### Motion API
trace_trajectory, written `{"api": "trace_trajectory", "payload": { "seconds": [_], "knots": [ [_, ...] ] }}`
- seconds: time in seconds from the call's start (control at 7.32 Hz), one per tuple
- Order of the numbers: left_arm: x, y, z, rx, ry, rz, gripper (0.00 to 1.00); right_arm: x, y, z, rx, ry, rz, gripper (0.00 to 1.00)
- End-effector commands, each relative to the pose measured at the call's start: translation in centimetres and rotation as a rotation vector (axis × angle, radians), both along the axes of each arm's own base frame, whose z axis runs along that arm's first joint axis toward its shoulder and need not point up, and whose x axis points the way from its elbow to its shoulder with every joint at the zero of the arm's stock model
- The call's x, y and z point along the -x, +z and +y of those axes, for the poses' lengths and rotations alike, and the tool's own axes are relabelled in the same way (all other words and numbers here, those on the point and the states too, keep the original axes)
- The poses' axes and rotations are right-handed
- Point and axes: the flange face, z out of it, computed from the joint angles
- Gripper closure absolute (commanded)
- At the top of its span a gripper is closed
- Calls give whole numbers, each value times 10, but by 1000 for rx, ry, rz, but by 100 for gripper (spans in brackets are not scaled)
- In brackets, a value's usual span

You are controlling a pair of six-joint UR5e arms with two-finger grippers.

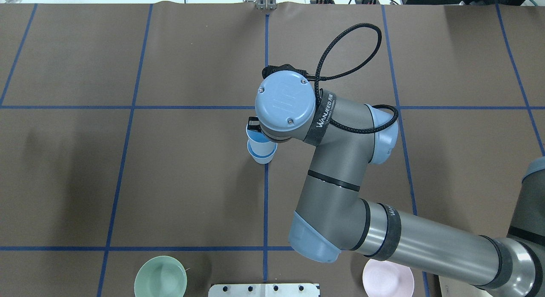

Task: Stack blue cups with both arms
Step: 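Lower the cup into the center cup and open the right gripper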

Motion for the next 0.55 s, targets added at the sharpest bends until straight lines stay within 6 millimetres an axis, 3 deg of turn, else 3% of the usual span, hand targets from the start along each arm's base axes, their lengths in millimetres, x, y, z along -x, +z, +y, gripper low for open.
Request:
{"api": "trace_trajectory", "payload": {
  "seconds": [0.0, 0.27, 0.41],
  "knots": [
    [1, 0, 0, -1, -1, 1, 2, -2, 4, -2, -23, 8, 5, 0],
    [0, -1, -1, -1, 0, 1, 2, -35, 1, -32, -95, -29, 22, 0],
    [0, -1, -1, -2, 2, 1, 2, -72, -3, -64, -109, -29, -8, 0]
  ]
}}
